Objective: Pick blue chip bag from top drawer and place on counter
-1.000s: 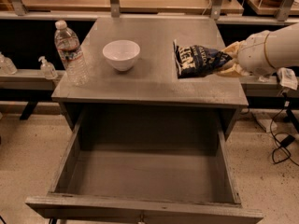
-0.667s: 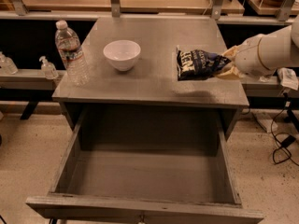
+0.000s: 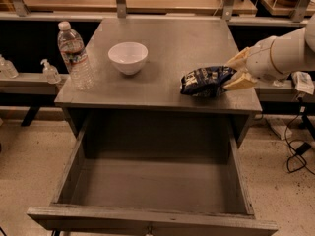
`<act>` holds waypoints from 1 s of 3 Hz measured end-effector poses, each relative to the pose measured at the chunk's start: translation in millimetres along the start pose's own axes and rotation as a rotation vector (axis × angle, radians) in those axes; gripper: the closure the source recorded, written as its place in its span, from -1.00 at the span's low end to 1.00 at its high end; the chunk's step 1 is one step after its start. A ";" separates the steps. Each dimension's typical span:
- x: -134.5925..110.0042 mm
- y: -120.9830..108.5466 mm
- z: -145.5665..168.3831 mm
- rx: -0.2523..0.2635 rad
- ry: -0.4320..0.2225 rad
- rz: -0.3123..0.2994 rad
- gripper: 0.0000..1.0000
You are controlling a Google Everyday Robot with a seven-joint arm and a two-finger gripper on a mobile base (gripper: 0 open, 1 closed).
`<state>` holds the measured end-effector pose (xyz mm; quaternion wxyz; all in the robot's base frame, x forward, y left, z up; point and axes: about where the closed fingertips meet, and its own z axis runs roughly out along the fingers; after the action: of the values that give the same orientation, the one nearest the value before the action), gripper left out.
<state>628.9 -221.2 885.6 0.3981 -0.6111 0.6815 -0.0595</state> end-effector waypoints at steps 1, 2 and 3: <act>-1.0 0.8 1.5 -0.003 -0.001 -0.001 -0.98; -1.3 1.0 1.9 -0.004 -0.002 -0.002 -1.00; -9.5 -4.1 -12.1 -0.002 -0.064 -0.004 -1.00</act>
Offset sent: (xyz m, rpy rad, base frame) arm 0.0002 0.0016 -0.0009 0.0002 0.0016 0.0029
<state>624.1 -218.7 900.6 0.4189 -0.6144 0.6674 -0.0401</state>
